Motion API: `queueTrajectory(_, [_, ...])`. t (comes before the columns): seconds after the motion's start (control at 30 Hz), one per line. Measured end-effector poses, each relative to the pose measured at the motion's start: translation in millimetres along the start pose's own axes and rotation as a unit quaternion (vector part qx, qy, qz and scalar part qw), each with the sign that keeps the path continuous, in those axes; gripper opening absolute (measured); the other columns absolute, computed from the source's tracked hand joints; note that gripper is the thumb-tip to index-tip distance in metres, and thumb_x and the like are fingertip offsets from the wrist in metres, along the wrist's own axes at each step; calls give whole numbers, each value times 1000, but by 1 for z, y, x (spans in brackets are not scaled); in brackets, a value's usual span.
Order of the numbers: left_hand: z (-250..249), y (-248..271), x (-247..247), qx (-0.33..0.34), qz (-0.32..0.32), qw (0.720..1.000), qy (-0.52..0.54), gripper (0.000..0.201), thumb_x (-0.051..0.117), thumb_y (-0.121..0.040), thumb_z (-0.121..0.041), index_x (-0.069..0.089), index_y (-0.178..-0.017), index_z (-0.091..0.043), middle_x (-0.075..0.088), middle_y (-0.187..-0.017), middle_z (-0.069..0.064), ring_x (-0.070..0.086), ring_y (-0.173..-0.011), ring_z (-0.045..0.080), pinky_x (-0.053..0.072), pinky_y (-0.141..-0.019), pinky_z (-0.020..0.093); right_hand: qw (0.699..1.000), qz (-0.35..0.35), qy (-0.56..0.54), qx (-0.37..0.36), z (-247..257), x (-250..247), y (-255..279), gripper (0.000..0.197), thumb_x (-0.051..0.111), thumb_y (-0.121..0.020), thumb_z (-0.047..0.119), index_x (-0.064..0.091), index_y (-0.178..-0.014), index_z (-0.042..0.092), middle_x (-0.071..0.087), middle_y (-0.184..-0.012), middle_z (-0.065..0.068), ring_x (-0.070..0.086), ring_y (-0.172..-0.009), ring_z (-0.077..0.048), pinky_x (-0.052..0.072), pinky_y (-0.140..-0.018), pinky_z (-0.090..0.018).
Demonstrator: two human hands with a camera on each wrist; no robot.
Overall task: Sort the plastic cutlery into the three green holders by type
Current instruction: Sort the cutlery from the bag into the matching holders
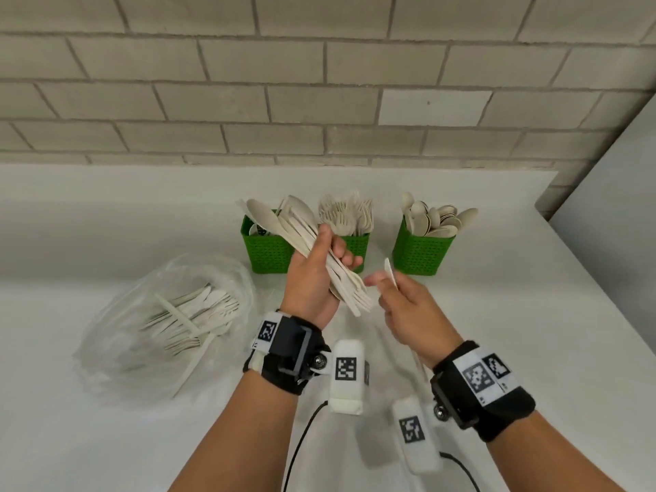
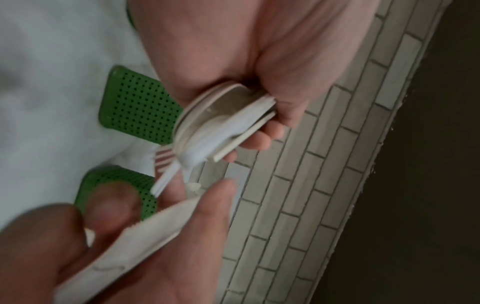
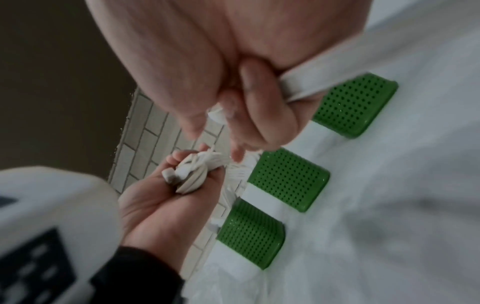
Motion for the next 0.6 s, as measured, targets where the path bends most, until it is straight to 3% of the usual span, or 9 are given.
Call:
queueTrajectory(0.07, [4,5,3,2,3,1000,17,36,45,-102,-25,56,-69,-18,43,-59,-1,46,-54,12,50,-68,30,998,51,-38,5,-2,11,5,18,57,-96,24,65,-103,10,54,-52,17,47,-40,3,35,-40,-9])
queueTrajectory(0.13, [7,10,4,-2,6,1000,27,34,45,-102,-26,55,-70,-17,44,-60,-1,48,-57,13,50,-72,31,992,72,-104,-3,2,14,9,14,57,-94,8,63,-106,3,57,-49,15,49,-38,4,35,-40,-6])
queueTrajectory(0.23, [6,13,-1,-7,2,999,47,28,43,-102,-25,52,-77,-15,48,-61,-1,54,-60,14,51,-77,33,992,38,-121,-18,7,8,9,8,56,-92,-2,64,-94,-4,58,-48,9,45,-34,1,32,-38,-7])
queueTrajectory(0.3, [-1,10,-8,-7,-10,997,71,30,42,-102,-25,51,-76,-15,50,-60,-1,55,-59,15,54,-76,35,992,-3,-127,-9,3,-2,5,9,59,-91,1,64,-90,-7,62,-60,-5,39,-33,-1,28,-36,-10])
queueTrajectory(0.37, [-11,6,-16,-1,-23,996,86,31,42,-102,-27,50,-75,-15,50,-59,-2,55,-57,15,54,-78,37,992,-27,-126,14,-3,-6,1,9,61,-91,4,66,-92,-4,62,-70,-11,39,-34,-7,28,-35,-14])
queueTrajectory(0.47, [-20,1,-26,0,-36,996,87,29,44,-102,-25,50,-76,-14,50,-60,0,55,-58,15,55,-76,38,988,-36,-151,24,-2,3,-1,7,65,-90,10,67,-97,8,63,-71,-7,43,-38,-11,30,-37,-16])
queueTrajectory(0.6, [-18,-2,-37,-22,-36,997,67,28,44,-102,-24,52,-79,-10,52,-65,3,63,-64,19,57,-68,36,986,-61,-151,-34,12,19,-5,29,72,-84,13,65,-112,14,64,-70,-4,45,-40,-13,35,-39,-18])
Point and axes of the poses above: each hand's wrist, its own y-axis away from the middle knuckle, its own x-axis out of the palm, z = x × y, the point moved 9 cm from there along -y, towards the middle knuckle
